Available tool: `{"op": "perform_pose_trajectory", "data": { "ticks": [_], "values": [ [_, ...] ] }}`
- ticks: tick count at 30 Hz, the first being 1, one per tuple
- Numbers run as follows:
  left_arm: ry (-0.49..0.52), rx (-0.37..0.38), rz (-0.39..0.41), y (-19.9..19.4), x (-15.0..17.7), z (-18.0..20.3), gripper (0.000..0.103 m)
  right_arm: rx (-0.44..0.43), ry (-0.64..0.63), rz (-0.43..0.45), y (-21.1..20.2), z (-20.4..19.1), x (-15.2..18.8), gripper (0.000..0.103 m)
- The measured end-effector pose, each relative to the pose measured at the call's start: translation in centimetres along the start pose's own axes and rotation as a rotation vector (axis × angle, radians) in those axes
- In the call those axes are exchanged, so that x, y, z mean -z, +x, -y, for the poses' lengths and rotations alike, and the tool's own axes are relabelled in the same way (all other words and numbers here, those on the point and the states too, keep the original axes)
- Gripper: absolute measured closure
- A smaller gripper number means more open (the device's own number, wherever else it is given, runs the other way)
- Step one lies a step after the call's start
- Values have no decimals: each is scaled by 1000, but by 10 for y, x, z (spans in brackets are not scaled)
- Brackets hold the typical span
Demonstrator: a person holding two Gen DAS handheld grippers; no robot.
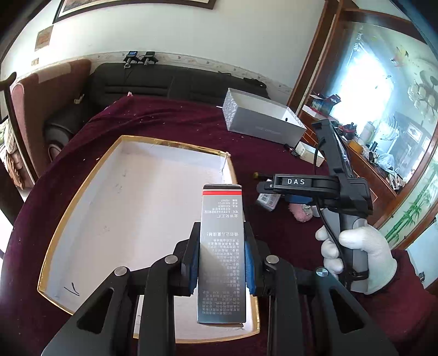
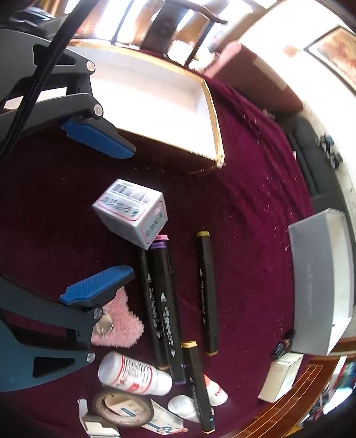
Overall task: Organize objects
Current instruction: 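Carry the carton over the gold-rimmed tray with left gripper while right gripper grasps small white box, then release the carton into the tray with left gripper while right gripper drops small box beside it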
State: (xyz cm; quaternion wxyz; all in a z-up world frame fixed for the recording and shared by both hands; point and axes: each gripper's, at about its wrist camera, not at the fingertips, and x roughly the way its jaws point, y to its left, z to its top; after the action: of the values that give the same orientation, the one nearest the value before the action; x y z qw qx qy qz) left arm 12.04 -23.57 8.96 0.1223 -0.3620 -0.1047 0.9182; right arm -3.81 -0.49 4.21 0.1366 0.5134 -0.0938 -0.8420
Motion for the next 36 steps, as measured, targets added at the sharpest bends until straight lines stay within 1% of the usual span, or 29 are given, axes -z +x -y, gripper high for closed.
{"op": "perform_pose_trajectory", "data": {
  "ticks": [3, 4, 5, 7, 9, 10, 11, 16, 20, 22, 24, 26, 28, 30, 32, 33, 35, 36],
  "values": [
    [-15, 1, -3, 2, 1, -10, 80, 35, 28, -13, 11, -6, -2, 37],
    [-19, 2, -5, 2, 2, -14, 80, 35, 34, -18, 14, -6, -3, 47],
    [-22, 2, -6, 1, 3, -16, 80, 38, 41, -30, 15, -6, -3, 60],
    [-24, 0, -6, 0, 4, -19, 80, 37, 56, -45, 21, -5, -2, 63],
    [-22, -8, 0, -2, 5, -20, 80, 24, 77, -29, 19, -1, -2, 65],
    [-23, -11, 3, -3, 5, -21, 80, 18, 82, -25, 17, 0, -1, 70],
    [-25, -11, 5, -4, 5, -21, 80, 7, 87, -19, 14, 1, 0, 71],
    [-36, 8, 21, -15, -1, -21, 80, -49, 71, 16, -17, 0, 1, 71],
    [-38, 49, 44, -33, -22, -17, 80, -116, 26, 61, -50, -15, -5, 71],
    [-19, 48, 52, -44, -43, -13, 80, -164, -3, 70, -67, -28, -14, 71],
    [6, 26, 60, -51, -68, -9, 80, -213, -33, 73, -83, -47, -30, 71],
    [33, -6, 73, -49, -99, -6, 80, -249, -54, 58, -88, -66, -46, 71],
    [60, -60, 77, -36, -118, -4, 80, -255, -70, 44, -81, -81, -60, 71],
    [59, -94, 58, -14, -129, -9, 80, -232, -84, 23, -62, -93, -67, 71],
    [15, -96, 8, 16, -130, -24, 80, -214, -77, -14, -34, -97, -66, 71],
    [-24, -84, -24, 36, -127, -34, 80, -204, -73, -24, -21, -97, -64, 71],
    [-73, -64, -70, 63, -119, -47, 80, -184, -77, -34, -2, -92, -56, 71],
    [-91, -65, -86, 77, -115, -53, 80, -170, -87, -37, 8, -91, -54, 71]
  ]
}}
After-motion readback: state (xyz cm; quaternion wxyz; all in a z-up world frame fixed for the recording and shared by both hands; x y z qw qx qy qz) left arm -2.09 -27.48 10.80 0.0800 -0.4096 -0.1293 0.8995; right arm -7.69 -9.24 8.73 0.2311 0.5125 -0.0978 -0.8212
